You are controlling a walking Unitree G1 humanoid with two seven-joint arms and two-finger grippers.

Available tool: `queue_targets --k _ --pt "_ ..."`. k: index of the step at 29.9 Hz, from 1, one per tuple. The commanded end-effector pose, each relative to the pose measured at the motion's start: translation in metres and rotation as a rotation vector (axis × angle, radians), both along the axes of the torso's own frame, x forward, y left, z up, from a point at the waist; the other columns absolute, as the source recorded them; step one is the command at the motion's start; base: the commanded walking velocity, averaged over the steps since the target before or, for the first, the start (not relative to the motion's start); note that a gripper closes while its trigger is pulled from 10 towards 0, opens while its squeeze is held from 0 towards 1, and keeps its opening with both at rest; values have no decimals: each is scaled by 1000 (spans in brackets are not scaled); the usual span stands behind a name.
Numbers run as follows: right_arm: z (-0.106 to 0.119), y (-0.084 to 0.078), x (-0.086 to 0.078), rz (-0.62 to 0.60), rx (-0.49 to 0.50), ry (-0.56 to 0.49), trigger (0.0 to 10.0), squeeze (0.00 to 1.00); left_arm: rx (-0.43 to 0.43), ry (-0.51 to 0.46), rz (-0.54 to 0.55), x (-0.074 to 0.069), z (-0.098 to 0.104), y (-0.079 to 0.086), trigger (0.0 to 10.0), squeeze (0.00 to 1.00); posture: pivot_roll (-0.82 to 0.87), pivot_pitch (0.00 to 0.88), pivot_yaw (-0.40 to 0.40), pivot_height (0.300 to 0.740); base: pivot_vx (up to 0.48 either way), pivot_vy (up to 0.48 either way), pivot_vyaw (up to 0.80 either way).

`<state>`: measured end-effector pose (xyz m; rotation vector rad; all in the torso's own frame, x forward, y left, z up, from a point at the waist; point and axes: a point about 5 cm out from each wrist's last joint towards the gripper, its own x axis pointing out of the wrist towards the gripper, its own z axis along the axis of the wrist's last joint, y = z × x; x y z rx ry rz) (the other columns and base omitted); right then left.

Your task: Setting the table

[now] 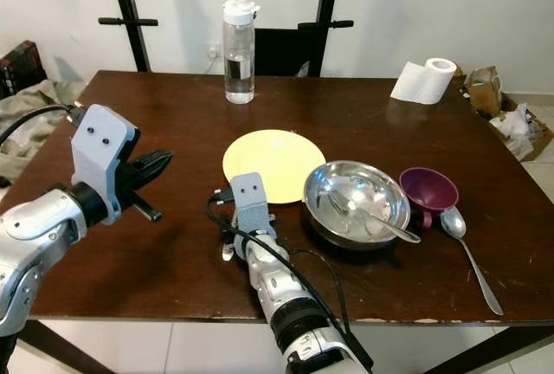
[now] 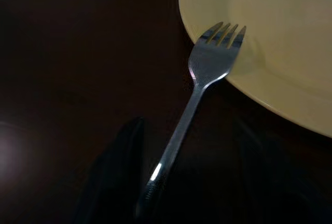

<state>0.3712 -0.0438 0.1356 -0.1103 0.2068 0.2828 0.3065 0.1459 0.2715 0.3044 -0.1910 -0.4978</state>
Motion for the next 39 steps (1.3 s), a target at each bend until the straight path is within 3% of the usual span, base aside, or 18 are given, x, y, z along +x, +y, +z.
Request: queue_targets --k 1,18,23,25,28,29,30,31,32,35,39 --pt "-29 -3 -9 -1 -52 115 0 0 3 12 -2 -3 -4 -2 10000 0 176 171 67 740 0 0 0" --pt "-21 -8 -4 -14 -4 67 0 0 -9 18 7 1 -4 -3 10000 0 160 171 72 740 0 0 0" --pt "14 -3 -8 33 149 -77 0 0 -20 21 14 3 -5 -5 10000 0 149 170 78 740 0 0 0" --pt "14 -3 -8 33 149 -77 0 0 -20 21 14 3 -5 -5 10000 0 149 170 78 740 0 0 0" --pt "33 -4 -16 62 218 -153 0 0 -32 22 21 4 -5 -5 10000 0 136 165 79 740 0 0 0" --pt "46 -6 -23 83 262 -212 4157 0 -39 21 22 5 -4 -6 10000 0 136 165 79 740 0 0 0" --pt "57 -9 -29 100 296 -267 9059 0 -45 20 23 6 -4 -7 10000 0 128 159 80 740 0 0 0" --pt "57 -9 -29 100 296 -267 9059 0 -45 20 23 6 -4 -7 10000 0 128 159 80 740 0 0 0" --pt "64 -11 -35 114 318 -309 10000 0 -51 20 22 6 -4 -7 10000 0 128 159 80 740 0 0 0" --pt "73 -23 -48 115 351 -390 10000 0 -66 23 30 7 -7 -10 10000 0 119 143 75 740 0 0 0" --pt "72 -33 -55 79 358 -423 10000 0 -89 32 68 7 -12 -6 10000 0 114 140 64 740 0 0 0"
